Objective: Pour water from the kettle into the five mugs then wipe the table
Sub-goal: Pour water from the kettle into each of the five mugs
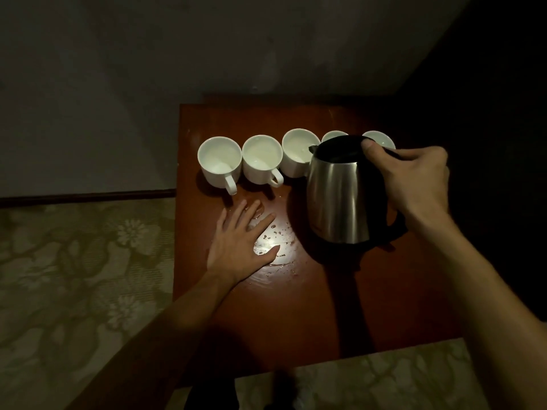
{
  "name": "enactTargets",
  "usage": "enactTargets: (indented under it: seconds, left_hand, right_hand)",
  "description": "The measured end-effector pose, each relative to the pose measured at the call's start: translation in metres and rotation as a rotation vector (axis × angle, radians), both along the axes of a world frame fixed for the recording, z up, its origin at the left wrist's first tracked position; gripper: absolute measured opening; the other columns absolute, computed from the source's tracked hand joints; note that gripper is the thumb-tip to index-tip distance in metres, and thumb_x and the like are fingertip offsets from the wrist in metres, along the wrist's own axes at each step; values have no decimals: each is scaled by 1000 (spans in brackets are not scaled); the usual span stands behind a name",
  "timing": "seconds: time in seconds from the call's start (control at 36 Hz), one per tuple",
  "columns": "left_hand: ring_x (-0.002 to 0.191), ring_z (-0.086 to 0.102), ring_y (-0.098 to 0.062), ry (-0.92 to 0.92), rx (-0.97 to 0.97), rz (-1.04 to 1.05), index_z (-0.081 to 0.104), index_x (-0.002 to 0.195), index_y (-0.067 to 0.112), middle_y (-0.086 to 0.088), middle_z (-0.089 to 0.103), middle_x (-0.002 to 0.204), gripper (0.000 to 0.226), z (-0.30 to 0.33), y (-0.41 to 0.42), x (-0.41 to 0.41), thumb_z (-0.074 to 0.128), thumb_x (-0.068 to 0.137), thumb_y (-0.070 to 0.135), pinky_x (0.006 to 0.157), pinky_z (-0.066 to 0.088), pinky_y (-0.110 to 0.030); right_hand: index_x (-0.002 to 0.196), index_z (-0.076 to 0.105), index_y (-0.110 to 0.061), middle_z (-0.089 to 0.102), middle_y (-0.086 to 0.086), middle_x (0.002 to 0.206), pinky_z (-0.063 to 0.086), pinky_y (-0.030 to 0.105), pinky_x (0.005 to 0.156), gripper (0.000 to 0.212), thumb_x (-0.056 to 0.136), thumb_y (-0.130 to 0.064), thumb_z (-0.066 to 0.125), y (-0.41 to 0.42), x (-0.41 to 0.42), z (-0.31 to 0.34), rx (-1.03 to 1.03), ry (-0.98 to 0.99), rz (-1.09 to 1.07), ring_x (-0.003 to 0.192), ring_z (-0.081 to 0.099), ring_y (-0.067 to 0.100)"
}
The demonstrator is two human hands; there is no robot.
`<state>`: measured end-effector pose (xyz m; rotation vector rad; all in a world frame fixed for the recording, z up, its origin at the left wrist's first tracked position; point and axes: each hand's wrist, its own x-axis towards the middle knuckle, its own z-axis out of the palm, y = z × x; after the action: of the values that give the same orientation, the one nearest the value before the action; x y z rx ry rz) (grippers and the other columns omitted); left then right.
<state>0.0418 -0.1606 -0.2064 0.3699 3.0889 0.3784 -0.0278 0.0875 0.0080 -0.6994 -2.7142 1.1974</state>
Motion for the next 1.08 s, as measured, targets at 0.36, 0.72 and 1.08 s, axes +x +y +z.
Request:
enactTargets:
  seconds: [0.36, 0.72, 1.08]
  left_hand:
    - [159, 3, -21, -12, 5, 3, 25, 159, 48, 2, 13, 172, 75, -1, 1, 0, 35, 91, 79, 124, -5, -51]
    - [159, 5, -22, 0, -4, 0, 26, 159, 47, 1, 14, 172, 76, 0, 1, 0, 34, 91, 79, 125, -1, -53]
    - [159, 2, -21, -10, 1, -2, 24, 159, 47, 2, 11, 172, 75, -1, 1, 0, 33, 92, 80, 125, -2, -53]
  right_hand:
    - [115, 83, -20, 81, 0, 105, 68, 48, 86, 91, 61, -91, 65, -3, 0, 2, 19, -7, -7, 94, 79, 19]
    - [96, 80, -27, 80, -1, 100, 67, 50, 84, 66, 69, -86, 68, -6, 2, 6, 45, -2, 37, 91, 78, 19]
    - [120, 79, -19, 80, 0, 111, 67, 49, 87, 105, 53, -97, 62, -3, -3, 1, 46, -18, -28, 98, 79, 19]
